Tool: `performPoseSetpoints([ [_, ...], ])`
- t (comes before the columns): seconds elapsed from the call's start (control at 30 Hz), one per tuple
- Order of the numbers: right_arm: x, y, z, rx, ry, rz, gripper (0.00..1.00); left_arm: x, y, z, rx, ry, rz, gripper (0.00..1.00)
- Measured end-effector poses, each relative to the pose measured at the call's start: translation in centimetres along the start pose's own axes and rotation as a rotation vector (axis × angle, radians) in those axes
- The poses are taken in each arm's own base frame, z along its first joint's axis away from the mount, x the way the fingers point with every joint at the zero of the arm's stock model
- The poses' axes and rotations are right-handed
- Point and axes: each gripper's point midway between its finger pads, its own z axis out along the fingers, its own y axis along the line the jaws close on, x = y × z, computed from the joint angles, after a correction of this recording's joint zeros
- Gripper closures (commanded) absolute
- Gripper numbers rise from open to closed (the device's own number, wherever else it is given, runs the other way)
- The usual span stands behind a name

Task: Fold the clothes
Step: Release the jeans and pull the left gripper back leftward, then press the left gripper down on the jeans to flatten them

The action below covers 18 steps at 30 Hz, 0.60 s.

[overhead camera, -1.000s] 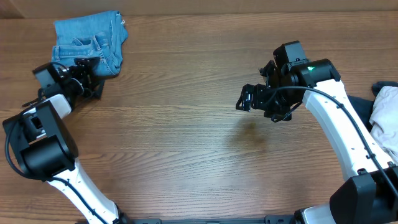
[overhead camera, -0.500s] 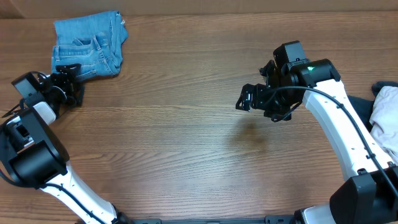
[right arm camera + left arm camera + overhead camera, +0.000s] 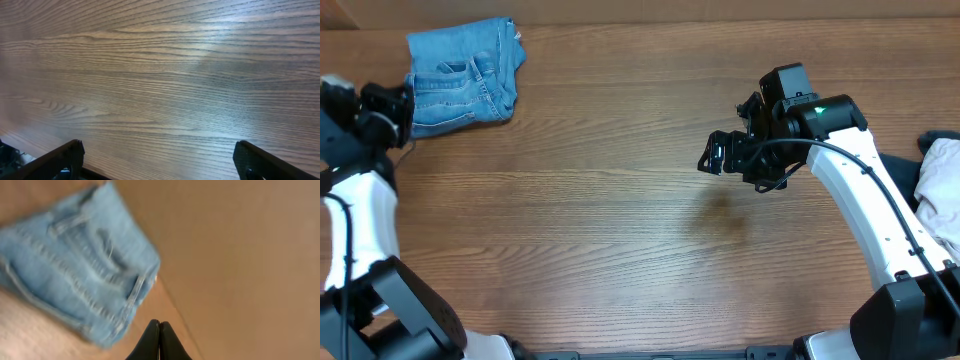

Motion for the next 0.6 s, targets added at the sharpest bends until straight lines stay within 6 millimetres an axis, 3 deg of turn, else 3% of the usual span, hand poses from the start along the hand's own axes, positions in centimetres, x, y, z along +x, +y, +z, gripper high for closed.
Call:
performPoseSetpoints([
  [0.13, 0.3, -0.1, 0.0, 0.004, 0.011, -0.011, 0.0, 0.2, -0.9, 2.1, -0.138, -0.19, 0.225, 0.96],
  [0.27, 0.3, -0.2, 0.0, 0.008, 0.013, -0.02, 0.0, 1.6, -2.5, 6.1, -0.163, -0.31, 0.545, 0.93],
  [0.33, 0.5, -0.3, 0.0, 0.013, 0.02, -0.017, 0.0, 2.7, -1.3, 8.0, -0.203, -0.306, 0.644, 0.91],
  [0.5, 0.8, -0.8, 0.0, 0.04, 0.03, -0.014, 0.0, 5.2, 5.6, 11.4, -0.363, -0.193, 0.818, 0.89],
  [0.6, 0.7, -0.9, 0.0, 0.045, 0.023, -0.018, 0.0, 6.0, 7.1, 12.7, -0.37, -0.171, 0.872, 0.87],
])
